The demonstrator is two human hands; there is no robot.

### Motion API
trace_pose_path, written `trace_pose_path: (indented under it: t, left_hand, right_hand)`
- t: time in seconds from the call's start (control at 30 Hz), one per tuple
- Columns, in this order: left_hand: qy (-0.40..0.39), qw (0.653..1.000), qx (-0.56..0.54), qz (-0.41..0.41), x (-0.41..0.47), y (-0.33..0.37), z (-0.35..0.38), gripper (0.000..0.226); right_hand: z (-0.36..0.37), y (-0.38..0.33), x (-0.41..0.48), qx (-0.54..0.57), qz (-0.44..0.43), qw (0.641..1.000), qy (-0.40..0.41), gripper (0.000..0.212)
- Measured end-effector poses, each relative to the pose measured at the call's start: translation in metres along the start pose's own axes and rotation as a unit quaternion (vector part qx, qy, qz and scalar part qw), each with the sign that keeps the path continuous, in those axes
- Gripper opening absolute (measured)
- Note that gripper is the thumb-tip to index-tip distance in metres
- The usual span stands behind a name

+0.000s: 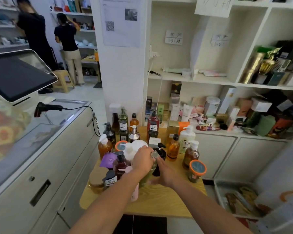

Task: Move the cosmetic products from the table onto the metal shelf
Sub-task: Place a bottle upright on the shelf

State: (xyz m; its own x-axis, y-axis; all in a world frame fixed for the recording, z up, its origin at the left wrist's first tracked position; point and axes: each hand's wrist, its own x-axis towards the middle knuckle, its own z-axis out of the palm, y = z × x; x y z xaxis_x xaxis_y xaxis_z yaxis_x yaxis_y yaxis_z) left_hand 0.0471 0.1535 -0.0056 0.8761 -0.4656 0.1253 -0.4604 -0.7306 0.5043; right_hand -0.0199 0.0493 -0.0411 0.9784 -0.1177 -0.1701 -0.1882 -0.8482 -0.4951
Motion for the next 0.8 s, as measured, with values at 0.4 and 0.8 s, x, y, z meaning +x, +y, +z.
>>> trace_pose_path:
  t: [0.4,0.8]
  left_hand:
    - [-0.165,0.962,-0.211,0.043,0.016,0.071,-0.018,0.037]
    - [-0.274,0.897,-0.317,0.139,-0.018,0.171,0.036,0.077]
  right_hand:
    - [0.010,0.063,-0.057,0.293,0.206,0.930,0.078,0.093]
    - [-0.028,0.111,-0.152,0.361,0.309,0.823,0.311,0.077]
